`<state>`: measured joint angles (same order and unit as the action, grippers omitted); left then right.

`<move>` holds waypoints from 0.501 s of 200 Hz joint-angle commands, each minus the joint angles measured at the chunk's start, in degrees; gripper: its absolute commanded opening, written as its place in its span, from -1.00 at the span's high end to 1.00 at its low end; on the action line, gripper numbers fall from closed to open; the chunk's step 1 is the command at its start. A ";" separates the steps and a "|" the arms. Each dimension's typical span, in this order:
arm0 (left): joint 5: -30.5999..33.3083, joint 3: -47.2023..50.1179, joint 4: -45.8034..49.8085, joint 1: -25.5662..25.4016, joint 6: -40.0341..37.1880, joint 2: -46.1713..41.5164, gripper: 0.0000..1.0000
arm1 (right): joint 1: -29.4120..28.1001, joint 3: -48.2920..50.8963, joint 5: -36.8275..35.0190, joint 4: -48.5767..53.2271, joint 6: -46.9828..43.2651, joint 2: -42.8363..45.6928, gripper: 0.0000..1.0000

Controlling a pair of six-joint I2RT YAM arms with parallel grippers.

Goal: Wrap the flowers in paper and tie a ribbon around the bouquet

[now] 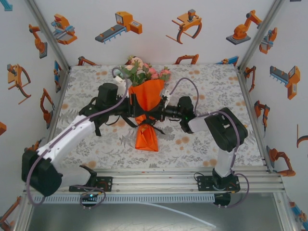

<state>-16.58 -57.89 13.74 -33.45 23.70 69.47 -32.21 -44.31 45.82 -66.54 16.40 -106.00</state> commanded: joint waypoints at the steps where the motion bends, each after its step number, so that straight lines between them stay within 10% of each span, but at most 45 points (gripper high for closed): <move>1: 7.07 4.27 -1.68 -2.90 4.15 -5.19 0.13 | -3.36 1.25 -11.20 2.08 7.69 5.23 1.00; 49: 22.81 10.45 -2.47 -12.16 19.92 -10.28 0.42 | -9.02 -0.75 -26.61 23.89 9.80 12.24 1.00; 100: 30.11 7.31 1.44 -18.01 18.43 -5.62 0.44 | -9.98 -4.17 -28.76 36.11 12.64 12.90 1.00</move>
<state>7.88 -47.79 13.30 -49.65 40.82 61.78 -41.78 -45.50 20.80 -38.70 26.74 -93.84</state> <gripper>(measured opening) 0.283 0.005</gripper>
